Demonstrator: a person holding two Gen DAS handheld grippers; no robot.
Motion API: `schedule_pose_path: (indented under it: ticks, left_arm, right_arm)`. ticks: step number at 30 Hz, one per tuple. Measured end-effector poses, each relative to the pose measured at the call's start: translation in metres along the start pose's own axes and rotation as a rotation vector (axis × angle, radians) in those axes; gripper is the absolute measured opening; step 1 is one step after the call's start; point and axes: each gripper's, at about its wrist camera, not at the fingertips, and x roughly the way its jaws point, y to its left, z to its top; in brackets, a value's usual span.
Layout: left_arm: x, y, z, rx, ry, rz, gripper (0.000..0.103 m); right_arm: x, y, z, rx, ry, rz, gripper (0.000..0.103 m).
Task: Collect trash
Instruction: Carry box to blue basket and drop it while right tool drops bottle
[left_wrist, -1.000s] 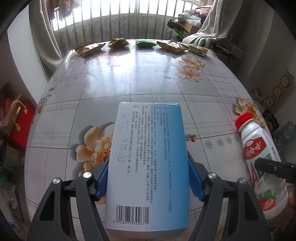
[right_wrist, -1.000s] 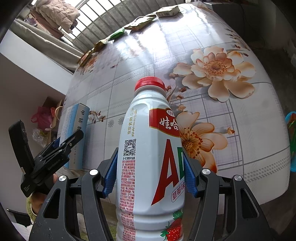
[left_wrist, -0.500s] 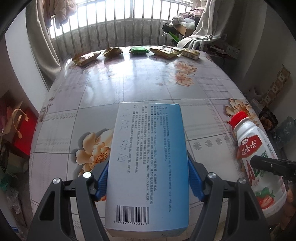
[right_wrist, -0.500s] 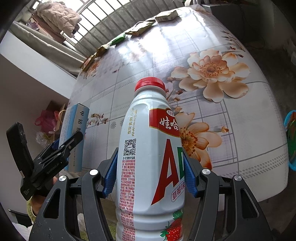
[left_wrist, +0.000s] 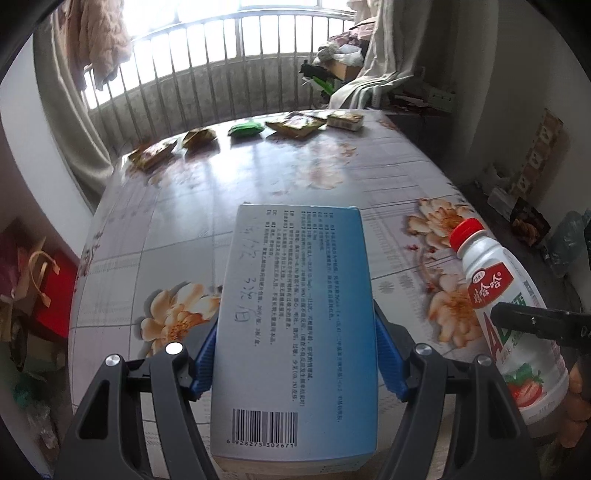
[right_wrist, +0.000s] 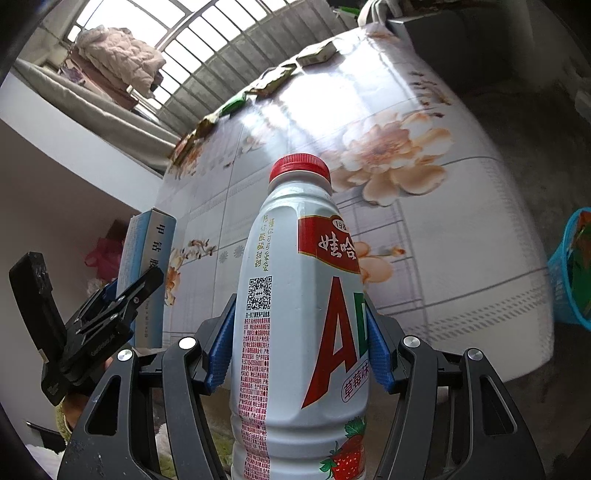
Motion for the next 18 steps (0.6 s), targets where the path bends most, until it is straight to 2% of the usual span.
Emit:
schedule_pose_path:
  ticks: [4, 7, 12, 15, 18]
  left_arm:
    - [-0.006, -0.026, 0.006, 0.051, -0.014, -0.027, 0.069]
    - [-0.011, -0.05, 0.016, 0.093, -0.025, -0.094, 0.069]
    - [-0.014, -0.108, 0.045, 0.198, -0.026, -0.277, 0.069]
    - [-0.005, -0.17, 0.063, 0.308, 0.028, -0.411, 0.069]
    - [0.006, -0.229, 0.074, 0.398, 0.087, -0.51, 0.069]
  right_arm:
    - [-0.017, -0.015, -0.006, 0.023, -0.031, 0.01, 0.058]
    - [-0.034, -0.033, -0.009, 0.068, -0.068, 0.018, 0.058]
    - [-0.077, -0.079, -0.02, 0.198, -0.194, -0.006, 0.058]
    - [-0.105, -0.121, -0.037, 0.321, -0.279, -0.038, 0.058]
    - [-0.13, -0.17, -0.06, 0.464, -0.353, -0.091, 0.058]
